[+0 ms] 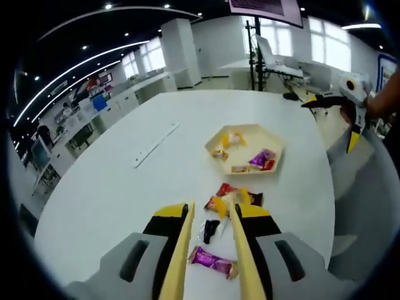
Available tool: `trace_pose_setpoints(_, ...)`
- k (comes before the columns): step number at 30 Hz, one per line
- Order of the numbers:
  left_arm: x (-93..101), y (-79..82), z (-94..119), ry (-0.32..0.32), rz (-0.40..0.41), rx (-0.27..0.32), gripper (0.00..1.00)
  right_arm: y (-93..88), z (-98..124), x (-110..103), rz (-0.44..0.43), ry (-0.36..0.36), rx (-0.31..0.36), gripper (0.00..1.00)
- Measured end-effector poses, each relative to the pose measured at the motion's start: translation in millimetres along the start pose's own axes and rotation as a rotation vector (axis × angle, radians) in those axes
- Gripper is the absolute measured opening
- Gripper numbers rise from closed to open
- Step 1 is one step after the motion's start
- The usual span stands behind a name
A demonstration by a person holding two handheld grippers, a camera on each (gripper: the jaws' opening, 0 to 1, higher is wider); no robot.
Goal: Place the target food into the container with the food tongs after gripping and lifting it, then release it inside without dropping or visibly crushing the food.
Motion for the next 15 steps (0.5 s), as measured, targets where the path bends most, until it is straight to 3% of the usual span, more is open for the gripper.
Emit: trace_pose_setpoints(15,4.6,-25.4,11,0.065,0.058,0.001,0.26,2.2,0,-1,-0.013,0.004,0.02,0.99)
Point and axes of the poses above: the point that each gripper's makers call its tool centre point, and the gripper's own axes: z roughly backward along the fingers, x roughly to its right, y roughly out of its top, the point moved 8 cm from there along z, roughly backward along the fingers, and after that the axes turned 6 degrees about z, right-handed, at the moved point
